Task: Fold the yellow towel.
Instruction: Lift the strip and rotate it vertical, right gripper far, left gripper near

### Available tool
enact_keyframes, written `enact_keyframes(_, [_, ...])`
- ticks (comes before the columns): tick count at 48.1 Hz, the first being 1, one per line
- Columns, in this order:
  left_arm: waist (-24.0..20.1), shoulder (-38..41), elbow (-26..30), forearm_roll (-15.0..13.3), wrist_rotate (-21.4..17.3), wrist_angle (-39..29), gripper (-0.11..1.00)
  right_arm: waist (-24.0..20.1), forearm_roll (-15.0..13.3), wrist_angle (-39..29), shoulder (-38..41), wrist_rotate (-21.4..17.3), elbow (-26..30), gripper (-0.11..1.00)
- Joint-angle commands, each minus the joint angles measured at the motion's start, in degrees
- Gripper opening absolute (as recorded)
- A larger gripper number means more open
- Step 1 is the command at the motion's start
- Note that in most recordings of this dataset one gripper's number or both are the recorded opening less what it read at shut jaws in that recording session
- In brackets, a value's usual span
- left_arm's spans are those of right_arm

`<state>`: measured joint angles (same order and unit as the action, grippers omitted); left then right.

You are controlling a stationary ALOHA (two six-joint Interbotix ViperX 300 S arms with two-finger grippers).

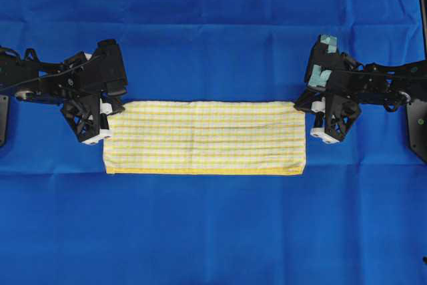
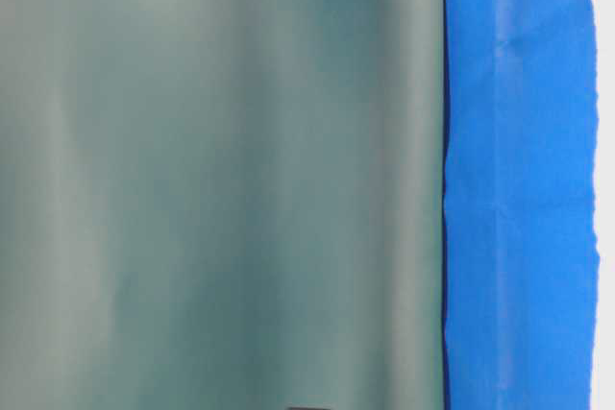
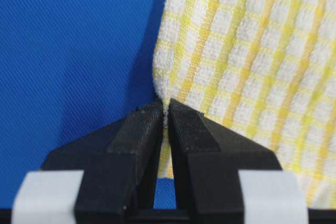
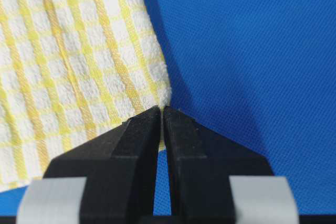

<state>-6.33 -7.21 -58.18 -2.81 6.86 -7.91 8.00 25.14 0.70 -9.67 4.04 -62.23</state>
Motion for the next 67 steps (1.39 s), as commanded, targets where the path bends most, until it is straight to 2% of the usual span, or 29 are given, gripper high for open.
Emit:
enact_keyframes(1, [-0.18, -3.08, 1.49, 0.18, -0.18, -1.14, 0.02, -0.18, -0.18, -0.79, -3.60, -0.09, 0.79, 0.02])
enact_keyframes(17, [-0.18, -15.91, 4.57, 0.53, -0.18, -9.23, 0.02, 0.18, -2.11, -9.23, -19.86, 0.18, 1.23, 0.02])
enact_keyframes(30, [0.35, -25.31, 4.13, 0.70, 0.09, -10.11, 0.02, 0.35, -3.87, -12.92, -29.09, 0.18, 1.49, 0.02])
enact_keyframes(40, [1.93, -25.40, 3.69, 0.53, 0.53, -8.17, 0.02, 2.02, -5.19, -11.60, -27.25, 0.18, 1.76, 0.02])
enact_keyframes(57, [8.44, -18.63, 4.48, -0.18, 0.88, 0.97, 0.02, 14.15, -7.38, -6.50, -18.37, 0.26, 5.45, 0.02])
enact_keyframes(67, [12.13, -13.01, 8.44, -0.26, 0.97, 3.16, 0.02, 19.34, -7.91, -2.64, -13.01, 0.18, 9.05, 0.02])
